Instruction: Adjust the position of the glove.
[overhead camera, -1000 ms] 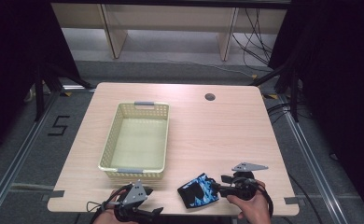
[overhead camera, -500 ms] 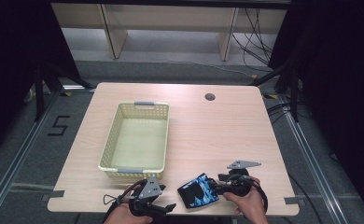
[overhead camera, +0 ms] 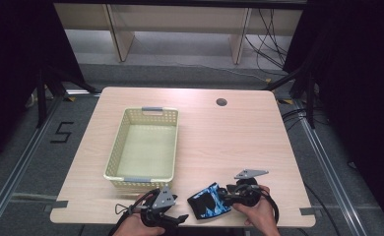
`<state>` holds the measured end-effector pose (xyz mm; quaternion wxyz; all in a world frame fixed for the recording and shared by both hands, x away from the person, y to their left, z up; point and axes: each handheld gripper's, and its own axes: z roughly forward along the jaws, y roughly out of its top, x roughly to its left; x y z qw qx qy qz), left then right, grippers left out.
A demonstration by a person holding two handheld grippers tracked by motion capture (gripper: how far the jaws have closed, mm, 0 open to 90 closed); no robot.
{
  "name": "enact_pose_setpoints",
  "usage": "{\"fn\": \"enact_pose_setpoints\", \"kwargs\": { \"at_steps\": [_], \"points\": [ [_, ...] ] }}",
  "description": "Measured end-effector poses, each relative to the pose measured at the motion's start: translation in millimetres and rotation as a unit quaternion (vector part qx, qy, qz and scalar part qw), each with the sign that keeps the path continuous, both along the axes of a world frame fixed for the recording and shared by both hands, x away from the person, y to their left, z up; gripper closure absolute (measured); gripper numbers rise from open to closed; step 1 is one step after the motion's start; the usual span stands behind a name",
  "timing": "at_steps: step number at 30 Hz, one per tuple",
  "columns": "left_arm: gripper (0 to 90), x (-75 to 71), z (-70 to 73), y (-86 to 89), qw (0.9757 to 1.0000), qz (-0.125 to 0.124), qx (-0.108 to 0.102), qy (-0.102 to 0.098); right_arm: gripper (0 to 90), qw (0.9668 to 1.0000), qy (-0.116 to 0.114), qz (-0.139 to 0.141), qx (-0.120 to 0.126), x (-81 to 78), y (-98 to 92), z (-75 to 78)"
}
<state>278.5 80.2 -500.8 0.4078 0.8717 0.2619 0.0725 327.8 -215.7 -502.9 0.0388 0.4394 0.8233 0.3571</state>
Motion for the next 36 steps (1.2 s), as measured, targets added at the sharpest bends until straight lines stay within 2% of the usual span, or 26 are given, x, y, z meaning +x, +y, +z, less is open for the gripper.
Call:
{"fn": "enact_pose_setpoints", "kwargs": {
  "at_steps": [1,2,3,4,6,8,11,12,14,15,16,18,19,20,22,23,24,25,26,28,29,33,36],
  "points": [
    [28.6,0.7,0.1,0.2,1.0000,0.002,0.006,-0.006,56.7,0.9999,-0.012,0.000,0.009,-0.2,2.8,-2.5],
    [28.6,1.0,0.2,0.1,1.0000,0.001,0.005,-0.007,61.1,0.9998,-0.007,0.014,-0.009,-0.5,2.7,0.1],
    [28.6,1.7,0.8,0.4,1.0000,-0.003,0.006,-0.006,64.4,0.9998,-0.014,0.014,-0.003,-1.3,5.2,-1.8],
    [28.5,1.5,0.4,-0.4,1.0000,0.006,0.000,-0.003,68.0,0.9996,-0.005,0.020,-0.019,-1.9,4.9,0.8],
    [28.5,3.1,1.1,0.3,0.9999,0.000,0.006,-0.012,72.3,0.9997,-0.011,0.017,-0.017,-3.1,6.9,-0.4],
    [28.4,2.6,0.9,-0.4,1.0000,0.007,-0.003,0.001,74.7,0.9997,-0.007,0.018,-0.017,-4.5,7.4,-0.1],
    [28.3,3.1,1.9,-1.7,0.9998,0.013,-0.016,0.006,76.0,0.9997,-0.010,0.016,-0.014,-6.2,9.0,-1.0],
    [28.3,4.3,3.1,-1.3,0.9999,0.004,-0.008,0.004,76.3,0.9995,-0.015,0.020,-0.017,-6.0,9.0,-1.2],
    [28.3,4.6,3.9,-4.0,0.9998,0.009,-0.016,0.007,76.8,0.9995,-0.012,0.024,-0.013,-6.2,9.7,-1.2],
    [28.4,6.1,6.5,-4.2,0.9999,-0.005,-0.011,0.001,76.8,0.9996,-0.018,0.023,-0.005,-6.2,11.0,-3.0],
    [28.5,5.1,7.6,-6.0,0.9999,0.000,-0.014,0.007,76.8,0.9992,-0.017,0.034,-0.010,-5.9,11.3,-2.1],
    [28.7,5.0,8.0,-10.4,0.9997,0.007,-0.020,0.009,76.8,0.9992,-0.012,0.035,-0.016,-6.4,11.9,-1.2],
    [29.1,6.6,7.9,-11.9,0.9996,0.009,-0.024,0.012,76.8,0.9991,-0.016,0.037,-0.015,-6.1,11.6,-1.5],
    [29.5,9.7,8.3,-12.1,0.9998,0.003,-0.017,0.010,76.8,0.9991,-0.019,0.036,-0.011,-6.2,11.5,-2.3],
    [30.3,12.7,7.7,-15.8,0.9994,0.010,-0.022,0.023,76.7,0.9991,-0.018,0.037,-0.010,-6.0,11.3,-2.3],
    [30.8,14.1,8.2,-17.0,0.9993,0.012,-0.021,0.027,76.6,0.9991,-0.018,0.038,-0.010,-6.0,11.3,-2.4],
    [32.0,16.1,9.1,-17.2,0.9997,0.009,-0.011,0.022,76.6,0.9990,-0.019,0.039,-0.010,-6.0,11.4,-2.4],
    [32.9,16.1,9.1,-17.2,0.9997,0.009,-0.011,0.022,76.6,0.9990,-0.019,0.039,-0.010,-6.0,11.4,-2.4],
    [33.6,20.7,8.7,-18.5,0.9999,0.004,0.005,0.008,76.6,0.9990,-0.020,0.039,-0.009,-6.2,11.3,-2.6],
    [35.5,22.1,4.2,-22.2,0.9997,0.013,0.010,0.020,76.4,0.9989,-0.018,0.041,-0.011,-5.9,11.0,-2.3],
    [36.9,21.3,2.5,-24.2,0.9996,0.007,0.007,0.025,76.4,0.9989,-0.017,0.043,-0.011,-5.6,10.9,-2.3],
    [38.4,20.9,-0.8,-29.9,0.9996,-0.002,0.021,0.019,76.2,0.9992,-0.017,0.036,-0.005,-6.7,11.7,-3.1],
    [40.0,21.7,-7.5,-32.3,0.9992,-0.003,0.031,0.024,76.1,0.9992,-0.016,0.038,-0.006,-6.5,11.5,-2.8]
  ]
}}
